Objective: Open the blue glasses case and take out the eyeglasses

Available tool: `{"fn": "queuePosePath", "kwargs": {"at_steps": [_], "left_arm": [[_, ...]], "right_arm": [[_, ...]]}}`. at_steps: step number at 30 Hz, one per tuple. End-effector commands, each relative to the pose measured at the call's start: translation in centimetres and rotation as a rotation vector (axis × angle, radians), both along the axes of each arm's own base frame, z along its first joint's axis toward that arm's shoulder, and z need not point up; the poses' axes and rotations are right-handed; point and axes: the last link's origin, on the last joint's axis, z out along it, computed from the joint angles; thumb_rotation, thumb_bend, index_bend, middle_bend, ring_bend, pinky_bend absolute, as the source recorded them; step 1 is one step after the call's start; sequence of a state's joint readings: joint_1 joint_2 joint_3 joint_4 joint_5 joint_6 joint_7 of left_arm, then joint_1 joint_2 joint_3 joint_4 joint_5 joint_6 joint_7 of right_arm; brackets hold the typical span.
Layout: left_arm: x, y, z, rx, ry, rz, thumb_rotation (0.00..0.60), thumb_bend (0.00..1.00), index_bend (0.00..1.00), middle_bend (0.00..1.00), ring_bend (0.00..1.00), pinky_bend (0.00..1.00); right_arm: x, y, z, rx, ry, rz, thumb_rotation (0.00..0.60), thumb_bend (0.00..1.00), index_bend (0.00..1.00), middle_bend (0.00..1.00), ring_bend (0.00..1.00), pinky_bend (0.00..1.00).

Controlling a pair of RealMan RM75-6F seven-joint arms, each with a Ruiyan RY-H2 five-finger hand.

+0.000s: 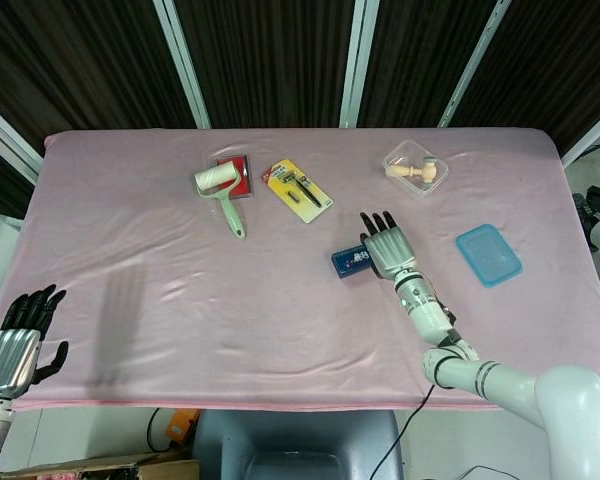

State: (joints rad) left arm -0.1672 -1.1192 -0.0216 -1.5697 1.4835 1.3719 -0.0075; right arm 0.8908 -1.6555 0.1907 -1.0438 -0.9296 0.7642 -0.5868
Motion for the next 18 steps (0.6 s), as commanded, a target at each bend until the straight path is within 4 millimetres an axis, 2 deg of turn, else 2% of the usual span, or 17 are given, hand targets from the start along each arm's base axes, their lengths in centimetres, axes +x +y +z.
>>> {"fn": "queuePosePath", "kwargs": {"at_steps": [1, 18], "left_arm": [[0.0, 0.01, -0.01, -0.001, 0.001, 0.0, 0.6, 0.42, 0.0, 0.0, 0.0, 0.03], [0.03, 0.0, -0.15, -0.012, 0.0, 0.0, 0.6, 0.42, 0.0, 0.0, 0.0, 0.03]], "right_arm": [[-0.02, 0.0, 0.0, 0.001, 0.002, -0.001, 0.6, 0.56, 0.52, 0.01, 0.0, 0.0], [0.08, -0.04, 0.53, 0.002, 0.002, -0.014, 0.6, 0.63, 0.58, 0.02, 0.0, 0.0]]}}
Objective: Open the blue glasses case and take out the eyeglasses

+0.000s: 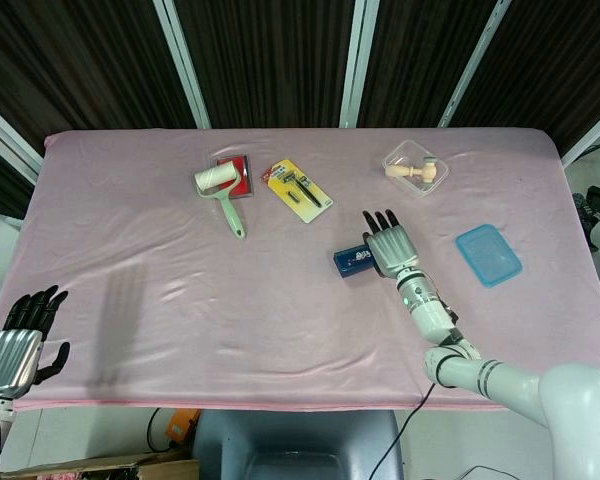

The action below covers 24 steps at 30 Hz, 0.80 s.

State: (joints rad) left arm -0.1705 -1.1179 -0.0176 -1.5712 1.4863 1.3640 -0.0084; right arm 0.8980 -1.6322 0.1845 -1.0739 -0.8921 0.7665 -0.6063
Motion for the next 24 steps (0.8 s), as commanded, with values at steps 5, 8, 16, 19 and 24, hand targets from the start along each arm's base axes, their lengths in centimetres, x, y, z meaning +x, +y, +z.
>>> {"fn": "queuePosePath", "kwargs": {"at_steps": [5, 8, 16, 19, 24], "left_arm": [[0.0, 0.0, 0.0, 0.0, -0.001, 0.002, 0.6, 0.42, 0.0, 0.0, 0.0, 0.03], [0.0, 0.0, 0.0, 0.0, -0.002, 0.002, 0.6, 0.42, 0.0, 0.0, 0.0, 0.03], [0.0, 0.0, 0.0, -0.002, -0.001, 0.002, 0.6, 0.42, 0.0, 0.0, 0.0, 0.03], [0.0, 0.0, -0.1, -0.006, 0.001, 0.004, 0.6, 0.42, 0.0, 0.0, 0.0, 0.03], [-0.2, 0.3, -0.3, -0.02, 0.004, 0.018, 0.6, 0.42, 0.0, 0.0, 0.0, 0.03]], "right_arm": [[0.2, 0.0, 0.2, 0.001, -0.012, -0.003, 0.6, 0.63, 0.59, 0.03, 0.0, 0.0], [0.3, -0.1, 0.3, -0.007, -0.016, -0.003, 0.6, 0.64, 0.61, 0.03, 0.0, 0.0], [0.3, -0.1, 0.3, -0.016, -0.018, -0.006, 0.6, 0.64, 0.64, 0.05, 0.0, 0.0], [0.6, -0.4, 0.1, -0.023, -0.02, -0.003, 0.6, 0.64, 0.64, 0.05, 0.0, 0.0], [1.8, -1.6, -0.7, -0.033, -0.021, -0.004, 0.6, 0.64, 0.62, 0.05, 0.0, 0.0]]}}
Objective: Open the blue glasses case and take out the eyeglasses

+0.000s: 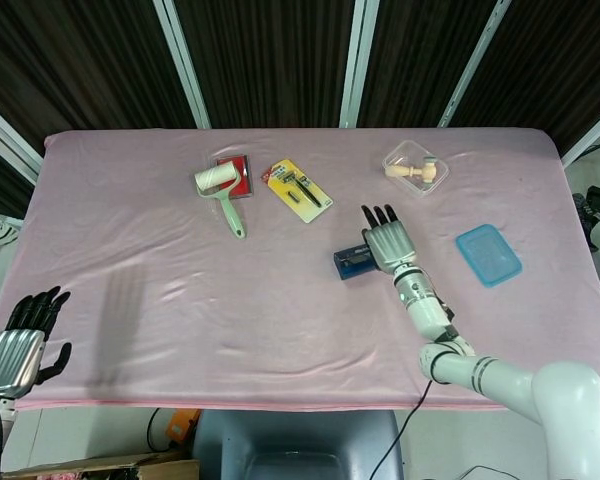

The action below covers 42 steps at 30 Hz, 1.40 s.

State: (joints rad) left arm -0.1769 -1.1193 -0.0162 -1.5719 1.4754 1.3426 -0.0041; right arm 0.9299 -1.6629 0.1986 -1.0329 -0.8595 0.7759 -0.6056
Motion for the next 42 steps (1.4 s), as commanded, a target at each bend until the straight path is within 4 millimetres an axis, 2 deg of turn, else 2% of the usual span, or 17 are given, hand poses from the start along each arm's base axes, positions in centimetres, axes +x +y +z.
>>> {"fn": "queuePosePath", "kwargs": {"at_steps": [1, 8, 16, 18, 20, 21, 25, 27, 31, 35, 42], "left_arm": [[-0.1, 0.2, -0.1, -0.004, 0.002, 0.008, 0.6, 0.42, 0.0, 0.0, 0.0, 0.03], [-0.3, 0.6, -0.2, -0.011, 0.005, 0.026, 0.6, 0.42, 0.0, 0.0, 0.0, 0.03], [-0.5, 1.0, -0.6, -0.023, 0.016, 0.041, 0.6, 0.42, 0.0, 0.0, 0.0, 0.03], [-0.5, 1.0, -0.5, -0.018, 0.014, 0.041, 0.6, 0.42, 0.0, 0.0, 0.0, 0.03], [-0.5, 1.0, -0.5, -0.014, 0.011, 0.04, 0.6, 0.42, 0.0, 0.0, 0.0, 0.03], [-0.5, 1.1, -0.4, -0.013, 0.009, 0.038, 0.6, 0.42, 0.0, 0.0, 0.0, 0.03], [-0.4, 1.0, -0.5, -0.017, 0.008, 0.033, 0.6, 0.42, 0.0, 0.0, 0.0, 0.03], [-0.3, 0.9, -0.5, -0.018, 0.007, 0.028, 0.6, 0.42, 0.0, 0.0, 0.0, 0.03], [-0.1, 0.6, -0.6, -0.019, 0.01, 0.018, 0.6, 0.42, 0.0, 0.0, 0.0, 0.03], [0.1, 0.4, -0.6, -0.018, 0.011, 0.003, 0.6, 0.42, 0.0, 0.0, 0.0, 0.03], [0.3, 0.0, -0.5, -0.026, 0.005, -0.015, 0.6, 0.42, 0.0, 0.0, 0.0, 0.03]], "right_arm": [[1.1, -0.9, -0.7, -0.007, 0.001, 0.0, 0.6, 0.64, 0.61, 0.05, 0.0, 0.0], [2.8, -2.9, -2.2, -0.025, 0.019, -0.02, 0.6, 0.64, 0.51, 0.05, 0.0, 0.0], [3.7, -5.3, -3.3, -0.083, 0.066, -0.061, 0.6, 0.63, 0.22, 0.05, 0.0, 0.0], [3.9, -5.6, -3.3, -0.093, 0.038, -0.059, 0.6, 0.57, 0.13, 0.03, 0.0, 0.0], [3.9, -5.4, -3.0, -0.092, -0.004, -0.035, 0.6, 0.53, 0.09, 0.02, 0.0, 0.0], [3.7, -5.2, -2.9, -0.083, -0.022, -0.023, 0.6, 0.53, 0.09, 0.02, 0.0, 0.0], [2.7, -3.5, -1.9, -0.018, -0.053, 0.05, 0.6, 0.53, 0.25, 0.02, 0.0, 0.0], [2.4, -2.4, -0.9, 0.01, -0.061, 0.086, 0.6, 0.53, 0.29, 0.02, 0.0, 0.0], [1.7, 0.0, 1.1, 0.064, -0.099, 0.11, 0.6, 0.59, 0.38, 0.02, 0.0, 0.0], [0.8, 1.7, 2.3, 0.119, -0.099, 0.078, 0.6, 0.63, 0.4, 0.02, 0.0, 0.0], [-0.2, 2.7, 2.5, 0.129, -0.069, 0.043, 0.6, 0.64, 0.42, 0.02, 0.0, 0.0]]}}
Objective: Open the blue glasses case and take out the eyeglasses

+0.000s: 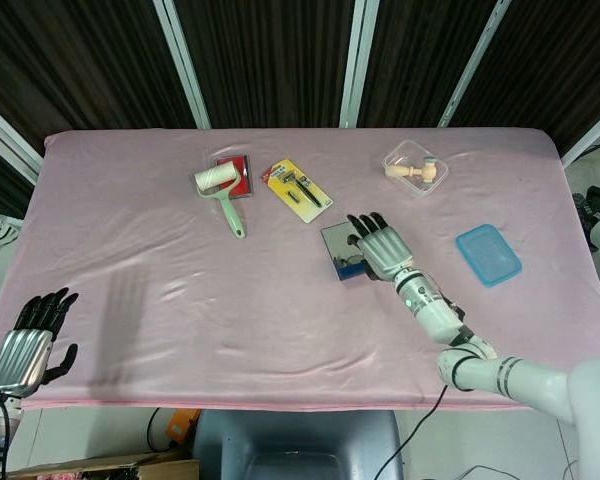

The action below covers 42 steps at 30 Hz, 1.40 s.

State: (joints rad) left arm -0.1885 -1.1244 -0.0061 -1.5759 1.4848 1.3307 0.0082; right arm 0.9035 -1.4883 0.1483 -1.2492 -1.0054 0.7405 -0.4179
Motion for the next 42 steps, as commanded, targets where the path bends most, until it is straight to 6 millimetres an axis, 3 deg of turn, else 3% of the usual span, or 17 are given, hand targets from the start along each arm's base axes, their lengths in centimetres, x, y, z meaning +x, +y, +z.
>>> {"fn": "queuePosePath", "kwargs": {"at_steps": [1, 25, 31, 42], "left_arm": [[0.0, -0.1, 0.0, -0.002, -0.003, -0.006, 0.6, 0.42, 0.0, 0.0, 0.0, 0.03], [0.0, -0.1, 0.3, 0.0, -0.013, -0.01, 0.6, 0.42, 0.0, 0.0, 0.0, 0.03], [0.0, -0.2, 0.3, -0.001, -0.013, -0.013, 0.6, 0.42, 0.0, 0.0, 0.0, 0.03], [0.3, -0.5, -0.1, -0.001, 0.004, -0.026, 0.6, 0.42, 0.0, 0.0, 0.0, 0.03]], "right_arm": [[-0.9, 0.4, 0.0, 0.002, 0.025, -0.023, 0.6, 0.64, 0.43, 0.02, 0.0, 0.0], [0.9, 1.5, -4.5, 0.083, 0.015, -0.006, 0.6, 0.65, 0.44, 0.01, 0.0, 0.0], [1.1, 2.6, -4.4, 0.094, 0.023, 0.038, 0.6, 0.65, 0.44, 0.01, 0.0, 0.0], [-1.3, 7.7, -2.0, 0.168, 0.064, 0.124, 0.6, 0.65, 0.44, 0.01, 0.0, 0.0]]}}
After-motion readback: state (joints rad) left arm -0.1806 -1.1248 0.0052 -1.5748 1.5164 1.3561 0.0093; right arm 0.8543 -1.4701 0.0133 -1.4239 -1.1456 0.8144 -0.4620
